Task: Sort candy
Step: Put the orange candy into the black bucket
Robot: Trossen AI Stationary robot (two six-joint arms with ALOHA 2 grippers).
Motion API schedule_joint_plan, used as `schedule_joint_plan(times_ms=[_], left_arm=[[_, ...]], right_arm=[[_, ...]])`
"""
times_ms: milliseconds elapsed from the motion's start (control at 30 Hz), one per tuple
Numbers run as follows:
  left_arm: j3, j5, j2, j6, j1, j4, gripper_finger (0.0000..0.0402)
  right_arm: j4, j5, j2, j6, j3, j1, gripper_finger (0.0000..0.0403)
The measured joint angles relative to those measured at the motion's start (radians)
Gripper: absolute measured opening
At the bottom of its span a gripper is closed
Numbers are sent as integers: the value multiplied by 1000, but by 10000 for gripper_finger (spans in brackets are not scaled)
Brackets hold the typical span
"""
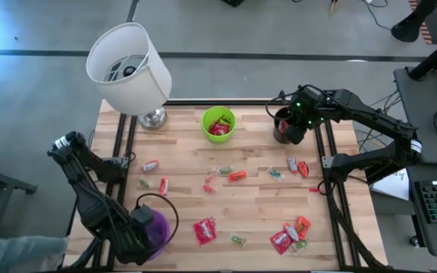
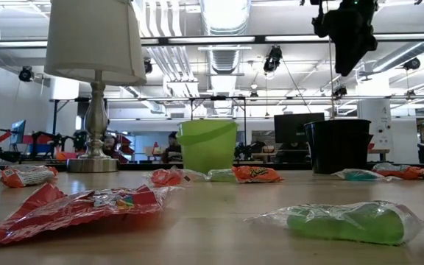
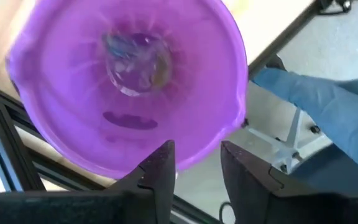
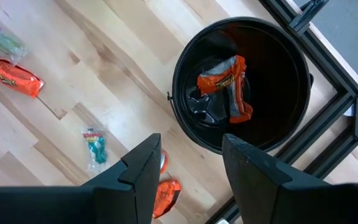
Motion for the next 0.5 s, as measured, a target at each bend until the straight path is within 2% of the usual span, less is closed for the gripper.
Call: schedule_joint_plan(times_ms=[100, 300, 500], left_arm=[[0, -66, 0, 0, 0, -34, 111], [0, -288, 0, -1, 20, -128, 104], [0, -300, -6, 75, 85, -232, 102]], right_arm=[[-8, 0, 0, -4, 0, 0, 164], [-12, -30, 0, -5, 0, 0, 164], [-12, -157, 0, 28, 0, 0, 164]])
